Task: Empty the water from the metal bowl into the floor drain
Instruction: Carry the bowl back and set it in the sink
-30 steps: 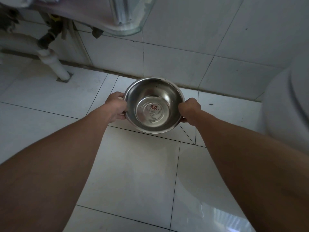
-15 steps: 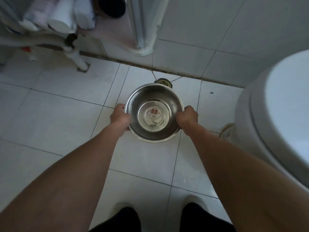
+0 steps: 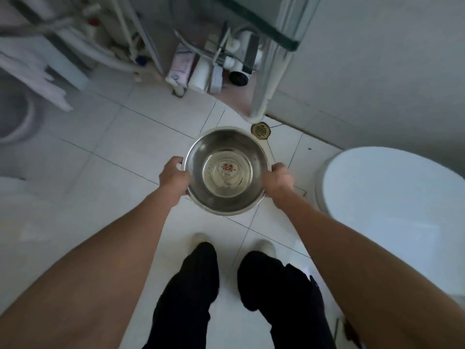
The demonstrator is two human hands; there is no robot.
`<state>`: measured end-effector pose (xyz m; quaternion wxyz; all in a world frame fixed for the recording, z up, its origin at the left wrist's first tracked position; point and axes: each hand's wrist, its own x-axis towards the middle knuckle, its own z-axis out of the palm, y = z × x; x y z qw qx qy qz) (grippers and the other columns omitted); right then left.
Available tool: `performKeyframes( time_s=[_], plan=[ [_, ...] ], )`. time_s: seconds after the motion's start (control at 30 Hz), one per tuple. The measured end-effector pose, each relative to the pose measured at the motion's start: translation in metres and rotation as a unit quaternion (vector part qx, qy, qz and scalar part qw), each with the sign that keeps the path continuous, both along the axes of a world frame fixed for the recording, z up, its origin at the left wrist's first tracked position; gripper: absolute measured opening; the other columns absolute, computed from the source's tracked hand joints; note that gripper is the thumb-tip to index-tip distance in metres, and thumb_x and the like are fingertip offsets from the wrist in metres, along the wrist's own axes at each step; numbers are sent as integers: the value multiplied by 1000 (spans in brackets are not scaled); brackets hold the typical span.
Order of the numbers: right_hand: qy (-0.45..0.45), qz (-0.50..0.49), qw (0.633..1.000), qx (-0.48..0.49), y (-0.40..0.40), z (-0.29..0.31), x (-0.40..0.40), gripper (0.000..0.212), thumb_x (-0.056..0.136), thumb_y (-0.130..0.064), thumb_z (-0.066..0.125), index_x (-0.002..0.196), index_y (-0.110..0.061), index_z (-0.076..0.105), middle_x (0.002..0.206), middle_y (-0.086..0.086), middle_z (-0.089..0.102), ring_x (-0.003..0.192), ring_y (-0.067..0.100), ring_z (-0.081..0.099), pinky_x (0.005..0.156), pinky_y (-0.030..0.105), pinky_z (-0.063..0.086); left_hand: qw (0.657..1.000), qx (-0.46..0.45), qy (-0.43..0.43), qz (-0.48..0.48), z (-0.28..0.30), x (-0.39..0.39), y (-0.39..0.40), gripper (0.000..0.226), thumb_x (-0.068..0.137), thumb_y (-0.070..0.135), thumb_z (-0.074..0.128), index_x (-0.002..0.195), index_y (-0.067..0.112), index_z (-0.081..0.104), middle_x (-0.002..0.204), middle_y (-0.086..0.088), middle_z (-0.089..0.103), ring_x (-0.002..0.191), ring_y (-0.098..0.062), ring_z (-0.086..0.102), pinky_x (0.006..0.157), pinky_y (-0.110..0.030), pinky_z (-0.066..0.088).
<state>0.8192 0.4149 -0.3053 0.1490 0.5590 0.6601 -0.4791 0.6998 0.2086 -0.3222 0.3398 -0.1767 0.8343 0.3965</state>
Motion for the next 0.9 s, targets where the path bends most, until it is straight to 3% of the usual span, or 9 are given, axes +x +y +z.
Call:
performKeyframes(
  time_s=[0.13,0.3,0.4,0.5,0.6,0.73,0.83,0.9],
  plan=[
    [10,22,999,-34,-37,81,-14,23,80,-14,50,102,-20,45,92,6,55,87,28,65,73,51,63,999,-9,17,49,79,0,-44,43,80,-1,50,108,30,59,112,-14,65,84,-34,66,70,-46,62],
    [58,50,995,-68,-88,205,-55,32,76,-9,46,106,-18,55,95,9,63,83,28,66,75,51,62,992,-3,36,121,207,-17,-117,46,82,-3,58,118,26,60,95,-5,66,82,-28,69,77,-51,63],
    [84,55,991,-87,-117,262,-82,34,78,-4,46,107,-16,59,93,12,64,71,25,62,69,46,64,991,15,58,121,273,-39,-161,48,81,-6,59,121,21,63,93,-12,71,83,-32,72,75,-49,63],
    [125,68,985,-102,-137,304,-113,24,79,0,51,93,-18,61,86,10,63,70,23,63,57,34,61,988,43,83,122,321,-68,-192,49,82,-7,58,121,21,66,95,-15,72,83,-30,72,72,-44,64],
    [168,80,976,-113,-165,349,-153,22,80,0,52,88,-18,61,84,9,64,72,24,63,59,33,58,983,69,117,126,374,-98,-226,42,84,-6,57,114,22,68,96,-17,73,85,-33,72,75,-46,63],
    [217,96,966,-100,-190,393,-203,24,84,-1,53,103,-10,64,87,9,66,72,22,67,54,29,57,977,94,159,110,424,-137,-254,42,89,-7,53,122,17,64,93,-11,72,77,-22,70,59,-32,60],
    [246,103,961,-78,-207,418,-235,23,86,-1,55,104,-10,65,80,7,66,56,14,67,44,22,52,973,102,174,111,451,-166,-271,44,90,-8,51,124,15,66,99,-13,72,81,-25,70,61,-34,61],
    [260,109,957,-69,-215,429,-258,23,86,-1,55,104,-11,66,76,8,67,44,9,63,44,23,52,970,107,180,122,463,-186,-280,41,89,-9,49,110,18,71,92,-8,73,84,-28,71,59,-32,59]
  ],
)
